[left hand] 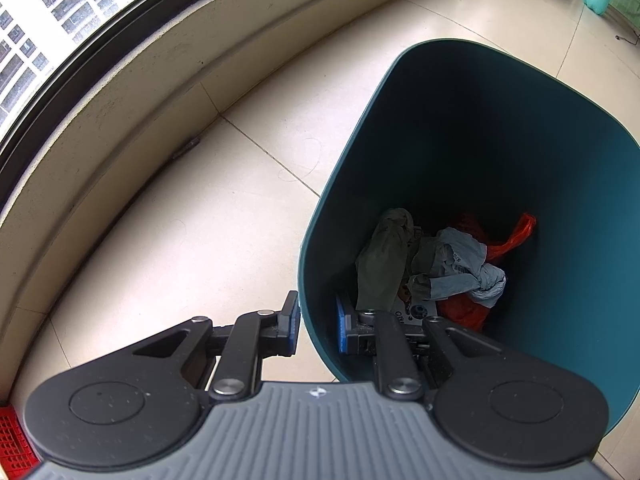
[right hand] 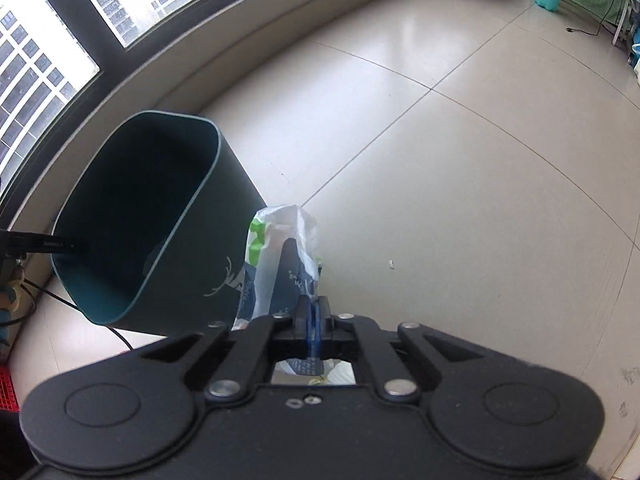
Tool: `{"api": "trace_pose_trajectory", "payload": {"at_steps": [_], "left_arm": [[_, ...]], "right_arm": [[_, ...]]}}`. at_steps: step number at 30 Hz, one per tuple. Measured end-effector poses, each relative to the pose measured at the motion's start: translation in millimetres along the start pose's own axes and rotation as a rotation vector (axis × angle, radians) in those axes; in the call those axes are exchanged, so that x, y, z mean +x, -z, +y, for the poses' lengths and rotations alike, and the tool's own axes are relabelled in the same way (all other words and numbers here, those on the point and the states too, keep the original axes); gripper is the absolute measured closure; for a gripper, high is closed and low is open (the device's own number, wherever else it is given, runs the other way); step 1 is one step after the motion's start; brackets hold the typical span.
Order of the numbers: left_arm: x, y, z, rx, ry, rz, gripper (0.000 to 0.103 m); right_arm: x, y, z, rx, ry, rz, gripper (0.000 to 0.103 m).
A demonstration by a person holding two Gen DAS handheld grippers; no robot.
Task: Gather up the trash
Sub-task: 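Carry the clear wrapper into the green bin and open the right gripper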
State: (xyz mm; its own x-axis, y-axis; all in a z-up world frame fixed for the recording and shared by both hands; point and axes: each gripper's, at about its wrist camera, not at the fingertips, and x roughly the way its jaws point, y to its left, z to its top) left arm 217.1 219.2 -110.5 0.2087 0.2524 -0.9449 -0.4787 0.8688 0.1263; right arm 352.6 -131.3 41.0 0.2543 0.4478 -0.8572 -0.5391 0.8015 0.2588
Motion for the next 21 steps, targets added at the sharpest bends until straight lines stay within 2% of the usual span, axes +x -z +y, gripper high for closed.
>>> {"api": "trace_pose_trajectory", "payload": {"at_steps": [4,9,15,21], "left_arm": [[-2,-1,0,0.005,0.009,-0.004,0.086],[-5,0,1,0.004,0.022,-0.01,0.086],[-7,-1,5,-0.006,0.036,-0.013,0.086],[-9,-1,6,-0.001,0.042,-0.016,0.086]], "right_arm": [[-21,-30,36,-0.043,-0.06,-0.045,0.102],[-15,-52,78,-0.117,-0.093,-0.044,0.102],[25,-60,117,-0.172,-0.098,0.011,0.102],[79,-61,130,-0.171,-0.051,0.059,0.102]]}}
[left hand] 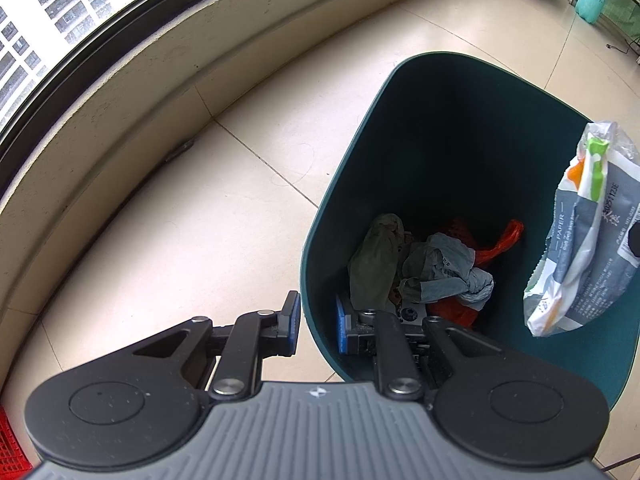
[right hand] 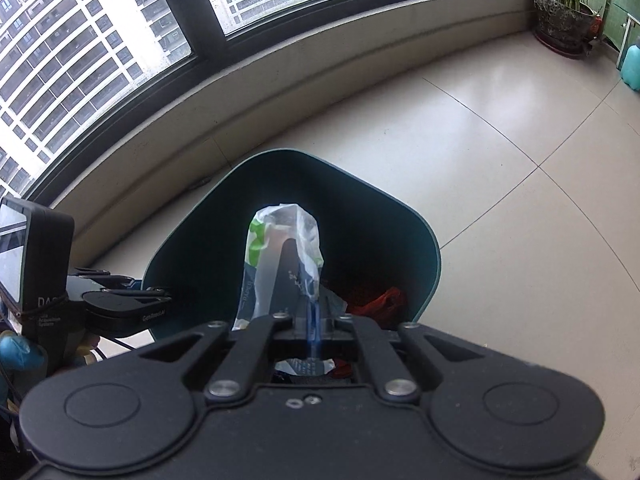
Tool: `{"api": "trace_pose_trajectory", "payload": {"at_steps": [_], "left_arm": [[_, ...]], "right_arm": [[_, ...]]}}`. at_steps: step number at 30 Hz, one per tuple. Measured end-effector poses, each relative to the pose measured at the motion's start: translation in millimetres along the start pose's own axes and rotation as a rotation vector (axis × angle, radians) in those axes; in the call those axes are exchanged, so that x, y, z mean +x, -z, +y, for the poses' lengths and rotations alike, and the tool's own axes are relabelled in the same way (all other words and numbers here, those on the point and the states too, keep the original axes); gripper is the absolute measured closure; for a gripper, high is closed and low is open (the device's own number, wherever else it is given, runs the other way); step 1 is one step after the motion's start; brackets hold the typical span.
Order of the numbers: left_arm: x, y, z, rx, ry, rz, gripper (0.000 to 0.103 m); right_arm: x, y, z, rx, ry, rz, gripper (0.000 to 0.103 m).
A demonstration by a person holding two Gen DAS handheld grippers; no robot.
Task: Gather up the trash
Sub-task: 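Carry the clear wrapper into the green bin and open the right gripper, then move the right gripper back to the white cabbage half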
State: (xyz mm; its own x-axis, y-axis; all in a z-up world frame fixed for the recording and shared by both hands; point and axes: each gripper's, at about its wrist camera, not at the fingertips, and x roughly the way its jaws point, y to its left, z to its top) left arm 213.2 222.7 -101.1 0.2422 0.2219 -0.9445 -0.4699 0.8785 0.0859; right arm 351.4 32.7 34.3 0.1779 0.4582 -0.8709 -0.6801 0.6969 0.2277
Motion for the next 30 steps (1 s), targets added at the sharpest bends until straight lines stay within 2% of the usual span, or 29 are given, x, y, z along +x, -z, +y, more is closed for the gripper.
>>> {"api": "trace_pose_trajectory", "payload": {"at_steps": [7,15,16,18,21,30], "left_arm": [[-2,0,0,0.005,0.001,-0.003,0.086],[1,0,-3,0.013,-0.009,0.005,0.086],[1,0,-4,0.014,-0.01,0.005,0.086],[0,-1,-4,0.015,-0.01,0.006,0.086],[0,-2,-5,0.015,-0.011,0.005,0.086],[1,-2,-3,0.014,-0.009,0.007,0.086]], "right_arm": [[68,8,-1,-0.023,0.092,0.083,0.102],[113,16,2,-0.026,0.161,0.161,0.101],[113,16,4,-0.036,0.168,0.162,0.101],[111,15,8,-0.047,0.175,0.155,0.092],[110,17,7,-0.034,0.181,0.175,0.087],[73,20,11,-0.046,0.088,0.152,0.077]]}}
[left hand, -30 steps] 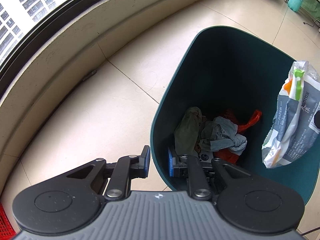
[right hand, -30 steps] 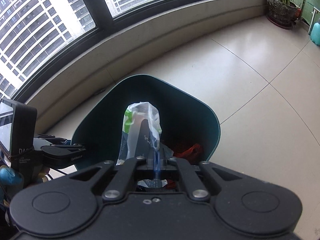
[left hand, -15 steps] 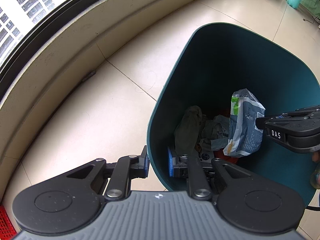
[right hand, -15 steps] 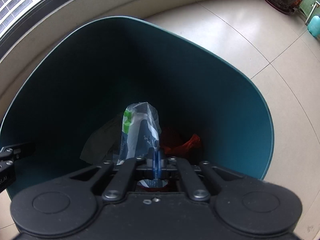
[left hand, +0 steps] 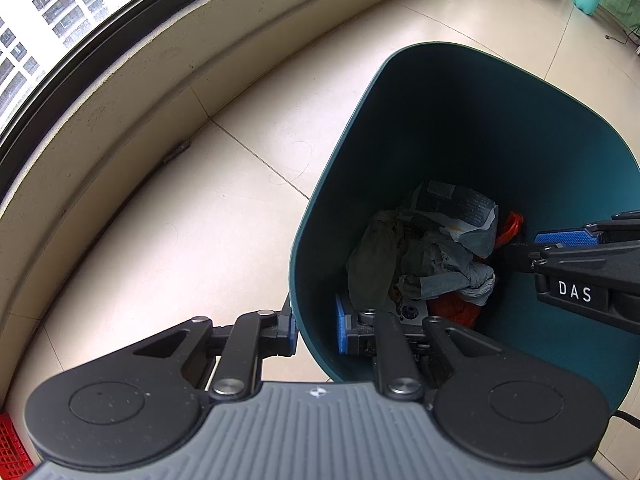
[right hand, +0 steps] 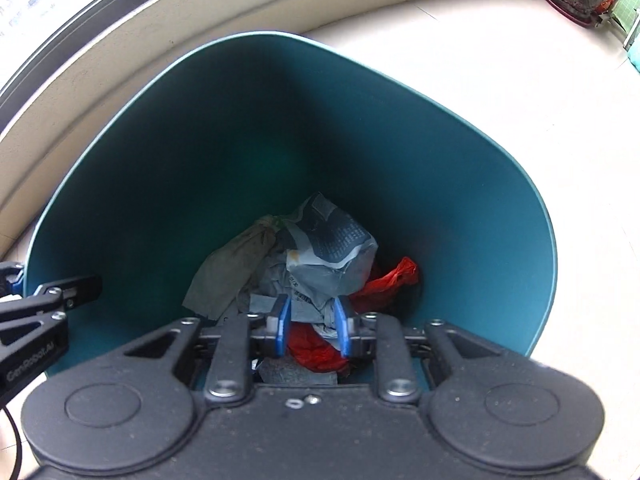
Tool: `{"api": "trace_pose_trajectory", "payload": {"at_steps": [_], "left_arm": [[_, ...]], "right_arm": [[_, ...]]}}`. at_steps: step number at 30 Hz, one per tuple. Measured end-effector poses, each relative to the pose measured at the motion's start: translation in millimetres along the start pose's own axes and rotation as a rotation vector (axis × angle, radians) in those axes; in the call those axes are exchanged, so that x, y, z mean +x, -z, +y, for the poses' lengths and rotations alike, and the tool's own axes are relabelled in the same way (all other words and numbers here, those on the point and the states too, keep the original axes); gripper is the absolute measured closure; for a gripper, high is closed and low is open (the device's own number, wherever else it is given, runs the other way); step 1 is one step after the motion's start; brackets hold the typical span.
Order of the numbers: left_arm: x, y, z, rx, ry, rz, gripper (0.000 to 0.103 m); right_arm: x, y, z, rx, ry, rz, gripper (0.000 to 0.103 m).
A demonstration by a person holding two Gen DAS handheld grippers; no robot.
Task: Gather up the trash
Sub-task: 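Move the right gripper back to the white cabbage half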
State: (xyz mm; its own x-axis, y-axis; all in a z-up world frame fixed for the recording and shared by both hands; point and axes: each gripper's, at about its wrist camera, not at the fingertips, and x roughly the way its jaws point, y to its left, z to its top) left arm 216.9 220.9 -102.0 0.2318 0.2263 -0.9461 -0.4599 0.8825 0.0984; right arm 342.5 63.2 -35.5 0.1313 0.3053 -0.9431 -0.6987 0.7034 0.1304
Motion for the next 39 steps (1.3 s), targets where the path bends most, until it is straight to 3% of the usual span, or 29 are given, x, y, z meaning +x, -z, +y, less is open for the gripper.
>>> {"api": "trace_pose_trajectory", "payload": {"at_steps": [13,17,23,27,31,37,39], "left_arm": [[1,1,2,-0.001,0.0,0.0,0.086],[1,1,1,0.001,-0.001,-0.001,0.086],[0,2,1,0.0,-0.007,-0.004,0.086],[0,2,1,-0.009,-0.012,-0.003,0.086],[0,1,1,-0.02,-0.018,0.003,0.086],[3,1,3,-0.034,-0.026,0.011,0.086],[4,1,2,-0.035,-0.036,0.013,0.086]], "right_arm": [[-93,9,-22,-0.001,-0.151,-0.094,0.069],[-123,22,-41,0.03,-0.16,-0.145,0.068],[-147,49,-94,0.143,-0.101,-0.18,0.065],[-133,71,-131,0.233,-0.052,-0.164,0.055],[-119,93,-158,0.293,-0.008,-0.126,0.053],[-73,132,-195,0.383,0.031,-0.038,0.05],[-54,141,-200,0.379,0.029,0.006,0.044]]}}
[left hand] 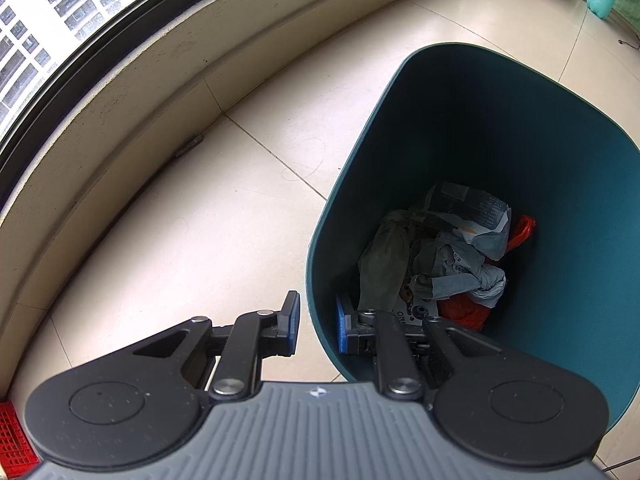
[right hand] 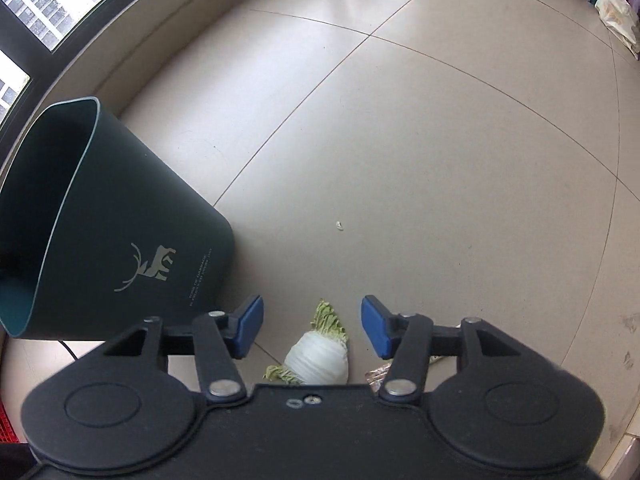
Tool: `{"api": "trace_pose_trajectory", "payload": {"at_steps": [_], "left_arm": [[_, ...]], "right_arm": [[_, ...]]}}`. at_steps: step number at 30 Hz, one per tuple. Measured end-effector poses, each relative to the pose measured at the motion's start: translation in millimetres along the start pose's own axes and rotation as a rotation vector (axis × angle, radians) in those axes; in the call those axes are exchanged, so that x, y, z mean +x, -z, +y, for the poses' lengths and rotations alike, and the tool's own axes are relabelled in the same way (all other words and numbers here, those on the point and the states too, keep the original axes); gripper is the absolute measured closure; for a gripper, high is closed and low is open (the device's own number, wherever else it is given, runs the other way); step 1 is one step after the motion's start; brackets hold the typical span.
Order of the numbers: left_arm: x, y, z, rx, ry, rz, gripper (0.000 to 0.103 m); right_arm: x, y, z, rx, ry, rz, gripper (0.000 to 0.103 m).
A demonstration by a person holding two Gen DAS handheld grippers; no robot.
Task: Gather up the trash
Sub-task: 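Move the right gripper back to the white cabbage half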
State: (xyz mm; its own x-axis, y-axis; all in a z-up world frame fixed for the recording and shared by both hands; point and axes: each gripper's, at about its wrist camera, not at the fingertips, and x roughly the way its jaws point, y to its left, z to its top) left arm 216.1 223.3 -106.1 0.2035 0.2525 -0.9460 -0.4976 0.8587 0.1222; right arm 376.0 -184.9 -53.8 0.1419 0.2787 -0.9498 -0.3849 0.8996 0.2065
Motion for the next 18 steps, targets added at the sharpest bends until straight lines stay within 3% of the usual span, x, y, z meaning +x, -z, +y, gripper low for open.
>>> {"api": "trace_pose_trajectory", "payload": {"at_steps": [9,18], "left_arm": [[1,-1,-5,0.008,-0.005,-0.001,0.086],[0,0,-5,0.026,-0.003,0.006,0.086]], "right_arm": [[96,30,7,-0.047,-0.013,0.162,0.027],[161,45,1,0.097,0.021,0.23,0.02]]}}
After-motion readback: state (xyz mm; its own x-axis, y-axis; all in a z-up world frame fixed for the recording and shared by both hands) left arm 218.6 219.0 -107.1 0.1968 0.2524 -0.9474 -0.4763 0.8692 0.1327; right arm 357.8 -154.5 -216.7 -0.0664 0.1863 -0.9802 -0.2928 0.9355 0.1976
